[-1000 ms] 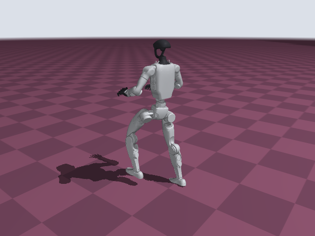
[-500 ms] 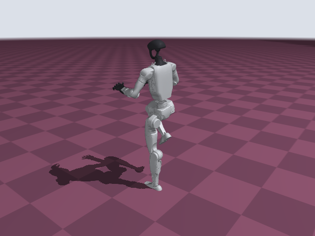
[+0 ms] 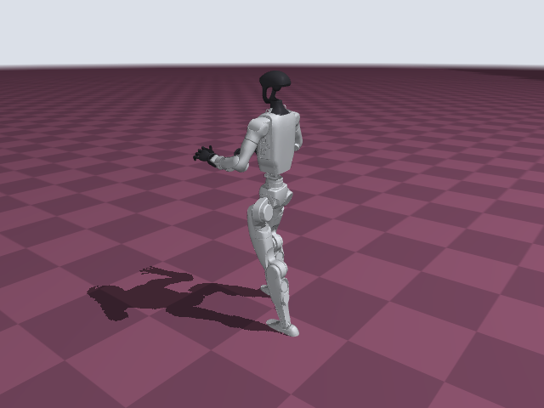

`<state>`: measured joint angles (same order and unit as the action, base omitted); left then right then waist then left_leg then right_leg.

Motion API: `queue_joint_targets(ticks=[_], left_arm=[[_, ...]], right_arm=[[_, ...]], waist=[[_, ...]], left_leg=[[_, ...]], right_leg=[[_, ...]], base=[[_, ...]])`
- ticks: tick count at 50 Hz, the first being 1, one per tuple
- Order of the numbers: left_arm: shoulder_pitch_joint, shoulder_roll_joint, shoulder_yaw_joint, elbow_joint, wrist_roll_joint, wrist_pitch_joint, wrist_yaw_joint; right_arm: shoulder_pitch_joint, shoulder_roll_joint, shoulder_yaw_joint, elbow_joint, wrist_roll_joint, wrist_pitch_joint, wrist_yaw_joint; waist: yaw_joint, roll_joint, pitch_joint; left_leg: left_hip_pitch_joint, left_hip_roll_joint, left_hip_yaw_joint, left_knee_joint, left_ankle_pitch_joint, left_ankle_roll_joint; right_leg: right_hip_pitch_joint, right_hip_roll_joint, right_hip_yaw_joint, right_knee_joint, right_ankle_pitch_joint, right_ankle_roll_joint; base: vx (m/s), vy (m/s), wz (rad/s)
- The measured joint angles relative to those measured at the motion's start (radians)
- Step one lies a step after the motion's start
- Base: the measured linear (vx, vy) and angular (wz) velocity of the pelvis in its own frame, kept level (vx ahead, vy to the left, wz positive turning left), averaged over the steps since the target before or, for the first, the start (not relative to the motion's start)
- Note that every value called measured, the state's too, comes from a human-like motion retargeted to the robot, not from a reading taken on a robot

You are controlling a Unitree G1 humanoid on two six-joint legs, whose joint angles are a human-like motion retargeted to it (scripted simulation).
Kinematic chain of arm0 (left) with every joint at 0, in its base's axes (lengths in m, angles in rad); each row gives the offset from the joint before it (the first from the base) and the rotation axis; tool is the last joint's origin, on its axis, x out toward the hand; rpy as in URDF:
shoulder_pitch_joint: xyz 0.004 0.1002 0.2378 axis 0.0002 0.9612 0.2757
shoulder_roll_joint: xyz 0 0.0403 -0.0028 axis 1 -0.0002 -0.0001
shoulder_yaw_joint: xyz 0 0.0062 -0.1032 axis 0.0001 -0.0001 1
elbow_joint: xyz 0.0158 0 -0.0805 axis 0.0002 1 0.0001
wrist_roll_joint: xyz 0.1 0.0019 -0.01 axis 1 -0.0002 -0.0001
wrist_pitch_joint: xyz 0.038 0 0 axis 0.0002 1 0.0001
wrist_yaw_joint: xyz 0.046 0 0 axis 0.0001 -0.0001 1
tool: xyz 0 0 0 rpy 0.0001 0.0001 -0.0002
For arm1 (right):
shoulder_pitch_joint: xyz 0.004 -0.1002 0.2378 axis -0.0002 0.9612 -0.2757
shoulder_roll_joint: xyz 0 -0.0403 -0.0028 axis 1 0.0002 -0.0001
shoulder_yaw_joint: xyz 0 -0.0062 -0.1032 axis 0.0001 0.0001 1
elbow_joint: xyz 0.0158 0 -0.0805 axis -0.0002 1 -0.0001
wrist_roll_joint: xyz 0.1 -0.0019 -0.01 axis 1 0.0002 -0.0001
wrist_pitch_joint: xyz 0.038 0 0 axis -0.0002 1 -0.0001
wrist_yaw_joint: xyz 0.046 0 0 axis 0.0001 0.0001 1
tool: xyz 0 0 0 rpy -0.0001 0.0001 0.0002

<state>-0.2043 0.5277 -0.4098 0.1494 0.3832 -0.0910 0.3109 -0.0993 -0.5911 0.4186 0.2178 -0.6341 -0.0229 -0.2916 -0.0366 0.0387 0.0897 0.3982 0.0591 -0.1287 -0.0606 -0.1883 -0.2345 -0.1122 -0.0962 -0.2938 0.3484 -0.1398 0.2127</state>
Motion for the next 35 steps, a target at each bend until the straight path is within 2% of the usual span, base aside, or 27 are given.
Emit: queue_joint_targets(ticks=[2,3,5,7,10,12,13,15,18,20,25,27,28,32,35], left_arm=[[0.021,0.011,0.008,0.018,0.022,-0.020,0.021],[0.035,0.012,0.018,0.031,0.028,-0.022,0.024],[0.072,0.008,0.040,0.057,0.032,-0.018,0.019],[0.108,0.007,0.061,0.072,0.026,-0.002,0.000],[0.111,0.032,0.056,0.060,0.001,0.030,-0.023],[0.095,0.046,0.056,0.033,0.065,0.040,-0.026],[0.077,0.060,0.044,0.019,0.071,0.042,-0.016],[0.043,0.081,0.036,-0.009,0.073,0.041,-0.006],[0.014,0.086,0.039,-0.040,0.063,0.048,0.000],[0.008,0.086,0.048,-0.052,0.050,0.047,0.029],[-0.013,0.049,0.031,0.027,0.064,0.033,0.079],[-0.023,0.008,0.007,0.103,0.040,0.028,0.098],[-0.029,-0.007,-0.004,0.138,0.038,0.030,0.105],[-0.039,-0.036,0.004,0.156,-0.020,0.010,0.140],[-0.025,-0.012,0.031,0.096,-0.053,-0.003,0.090]], right_arm=[[-0.020,0.001,-0.010,-0.009,0.037,-0.039,-0.004],[-0.032,0.002,-0.013,-0.010,0.043,-0.043,-0.008],[-0.049,0.006,-0.020,-0.006,0.045,-0.041,-0.011],[-0.057,0.011,-0.031,-0.006,0.050,-0.030,0.001],[-0.070,-0.002,-0.057,-0.035,0.092,-0.008,0.024],[-0.046,-0.013,-0.101,-0.078,0.081,0.053,-0.017],[-0.036,-0.019,-0.111,-0.090,0.092,0.058,-0.021],[-0.013,-0.031,-0.132,-0.105,0.106,0.063,-0.023],[0.013,-0.049,-0.144,-0.106,0.136,0.072,0.005],[0.020,-0.056,-0.146,-0.111,0.147,0.073,0.021],[0.015,-0.051,-0.138,-0.115,0.124,0.073,0.030],[0.010,-0.039,-0.110,-0.101,0.059,0.101,0.048],[0.005,-0.037,-0.102,-0.100,0.049,0.103,0.053],[-0.015,-0.028,-0.088,-0.095,0.027,0.106,0.065],[-0.015,-0.016,-0.086,-0.096,0.023,0.110,0.079]], waist=[[0.029,-0.039,-0.003],[0.046,-0.038,-0.005],[0.070,-0.027,-0.003],[0.084,-0.028,0.010],[0.083,-0.058,0.017],[0.089,-0.071,0.027],[0.095,-0.083,0.037],[0.115,-0.101,0.061],[0.146,-0.133,0.076],[0.171,-0.148,0.092],[0.202,-0.173,0.162],[0.160,-0.145,0.210],[0.154,-0.137,0.230],[0.154,-0.126,0.267],[0.158,-0.126,0.245]], left_leg=[[0.012,-0.055,0.030,0.045,-0.032,0.017],[0.012,-0.063,0.057,0.079,-0.044,0.022],[-0.003,-0.074,0.109,0.180,-0.044,0.033],[-0.077,-0.092,0.152,0.379,0.008,0.035],[-0.366,-0.134,0.193,0.868,0.121,0.022],[-0.583,-0.126,0.226,1.190,0.116,0.003],[-0.680,-0.116,0.249,1.335,0.079,0.018],[-0.864,-0.093,0.292,1.605,-0.073,0.069],[-1.162,-0.058,0.333,1.904,-0.162,0.080],[-1.352,-0.046,0.329,2.055,-0.223,0.053],[-1.726,-0.012,0.314,2.273,-0.311,-0.022],[-1.793,-0.034,0.320,2.306,-0.325,-0.021],[-1.823,-0.029,0.317,2.323,-0.334,-0.022],[-1.849,0.013,0.326,2.318,-0.333,-0.023],[-1.797,0.028,0.347,2.252,-0.314,-0.009]], right_leg=[[0.099,0.037,0.131,-0.200,0.111,0.049],[0.133,0.061,0.177,-0.267,0.157,0.049],[0.187,0.082,0.231,-0.340,0.207,0.049],[0.216,0.071,0.276,-0.346,0.211,0.049],[0.195,0.011,0.328,-0.309,0.200,0.048],[0.170,-0.011,0.342,-0.272,0.179,0.043],[0.170,-0.027,0.343,-0.262,0.168,0.036],[0.178,-0.053,0.346,-0.250,0.149,0.034],[0.165,-0.094,0.359,-0.247,0.145,0.046],[0.155,-0.099,0.378,-0.235,0.140,0.049],[0.187,-0.123,0.408,-0.203,0.119,0.049],[0.322,-0.143,0.380,-0.325,0.194,0.049],[0.354,-0.140,0.377,-0.331,0.200,0.049],[0.413,-0.156,0.395,-0.311,0.180,0.049],[0.426,-0.180,0.409,-0.306,0.152,0.049]], base=[[0.46,-0.25,-1.00],[0.41,-0.26,-1.45],[0.39,-0.22,-1.49],[0.35,-0.19,-1.29],[0.25,-0.09,-0.60],[0.22,-0.07,-0.11],[0.22,-0.08,-0.02],[0.21,-0.08,0.00],[0.16,-0.07,-0.09],[0.17,-0.11,-0.44],[0.19,-0.04,-0.35],[0.24,0.13,0.21],[0.24,0.10,-0.11],[0.24,0.07,-0.42],[0.24,0.11,-0.27]])
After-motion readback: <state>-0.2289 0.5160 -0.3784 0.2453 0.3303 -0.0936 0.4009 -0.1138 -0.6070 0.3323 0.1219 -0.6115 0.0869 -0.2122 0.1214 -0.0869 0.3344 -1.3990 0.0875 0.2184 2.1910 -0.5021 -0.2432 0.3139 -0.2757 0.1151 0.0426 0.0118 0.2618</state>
